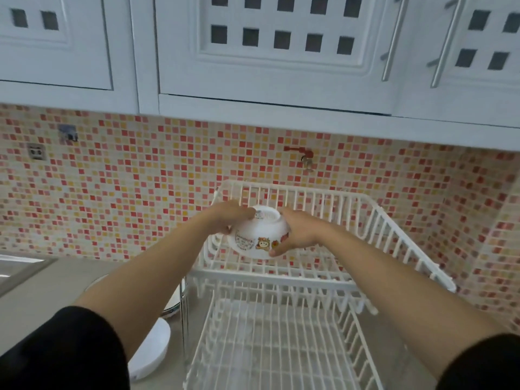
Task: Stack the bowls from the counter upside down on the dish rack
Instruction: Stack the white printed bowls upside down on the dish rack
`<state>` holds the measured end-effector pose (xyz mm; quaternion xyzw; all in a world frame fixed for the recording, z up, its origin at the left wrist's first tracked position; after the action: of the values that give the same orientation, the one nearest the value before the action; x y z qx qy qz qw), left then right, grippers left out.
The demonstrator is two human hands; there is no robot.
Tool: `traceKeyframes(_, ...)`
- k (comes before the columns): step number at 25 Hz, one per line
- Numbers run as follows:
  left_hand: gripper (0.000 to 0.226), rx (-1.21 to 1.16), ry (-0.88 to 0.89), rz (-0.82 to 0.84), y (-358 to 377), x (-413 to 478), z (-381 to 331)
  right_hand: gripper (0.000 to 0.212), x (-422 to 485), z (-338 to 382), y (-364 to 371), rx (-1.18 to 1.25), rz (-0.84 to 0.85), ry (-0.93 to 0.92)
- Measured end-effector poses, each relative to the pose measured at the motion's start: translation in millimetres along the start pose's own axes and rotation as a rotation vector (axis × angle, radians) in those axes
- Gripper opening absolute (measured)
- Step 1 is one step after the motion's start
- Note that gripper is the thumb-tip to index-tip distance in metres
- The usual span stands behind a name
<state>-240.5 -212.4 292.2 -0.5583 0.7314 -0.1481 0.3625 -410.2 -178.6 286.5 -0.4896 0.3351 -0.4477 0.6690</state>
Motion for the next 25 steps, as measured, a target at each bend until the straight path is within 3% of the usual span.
traceKeyframes(11, 0.055, 0.299, 0.087, -0.172, 10, -24, -8, 0.127, -5, 3, 0, -0.055, 0.046, 0.099)
traceKeyframes(14, 0.056, 0.183, 0.196, -0.276, -11, -40, -7, 0.112, -15, 24, -11, -0.084, 0.051, 0.085)
traceKeyframes(18, 0.056, 0.083, 0.289, -0.428, -60, -59, 15, 0.078, -8, 80, -19, -0.003, -0.251, -0.113)
traceKeyframes(21, 0.053, -0.037, 0.255, -0.507, -104, -72, 60, 0.056, 14, 144, -6, 0.000, -0.394, -0.266)
traceKeyframes(25, 0.055, 0.060, 0.080, -0.589, -147, -76, 152, 0.057, 55, 223, 39, -0.072, -0.394, -0.355)
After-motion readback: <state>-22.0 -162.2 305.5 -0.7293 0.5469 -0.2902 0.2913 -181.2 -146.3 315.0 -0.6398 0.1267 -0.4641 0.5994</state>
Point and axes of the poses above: each hand's wrist, its own x-axis towards the middle knuckle, its own y-axis out of the palm, z = x × y, the point moved 2 cm from there along x, towards the middle knuckle, and after that the axes turned 15 degrees about -y, right-handed, at the moved point
